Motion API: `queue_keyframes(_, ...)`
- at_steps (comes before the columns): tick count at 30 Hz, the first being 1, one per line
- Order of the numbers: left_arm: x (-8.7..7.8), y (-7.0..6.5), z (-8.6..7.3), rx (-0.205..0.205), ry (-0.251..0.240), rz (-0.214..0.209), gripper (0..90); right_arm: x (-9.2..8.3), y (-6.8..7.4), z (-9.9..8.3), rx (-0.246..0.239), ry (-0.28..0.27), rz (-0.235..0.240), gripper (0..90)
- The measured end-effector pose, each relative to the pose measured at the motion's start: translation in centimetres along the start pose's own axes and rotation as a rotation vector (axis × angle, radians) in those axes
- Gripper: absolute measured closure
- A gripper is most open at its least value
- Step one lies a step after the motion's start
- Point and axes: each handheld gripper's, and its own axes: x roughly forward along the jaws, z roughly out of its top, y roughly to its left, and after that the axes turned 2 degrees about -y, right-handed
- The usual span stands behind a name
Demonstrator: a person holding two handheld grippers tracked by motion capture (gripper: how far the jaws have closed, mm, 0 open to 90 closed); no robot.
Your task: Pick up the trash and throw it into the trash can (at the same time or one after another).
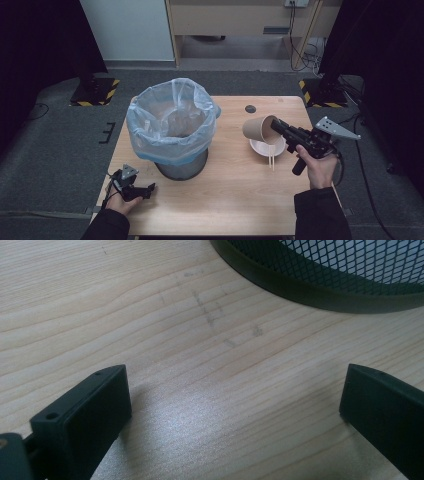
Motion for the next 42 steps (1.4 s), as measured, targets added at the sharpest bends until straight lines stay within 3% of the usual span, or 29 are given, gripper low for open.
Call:
queue_keyframes(28,0.1,0.0,0.0,0.003,-0.001,-0.003,0.0,3.1,3.1,4.5,-0.018,-0.168,0.058,84.3)
queue_keyframes(42,0.1,0.0,0.1,0.004,-0.001,-0.005,0.0,5.8,4.5,5.5,-0.035,-0.177,0.086,84.3)
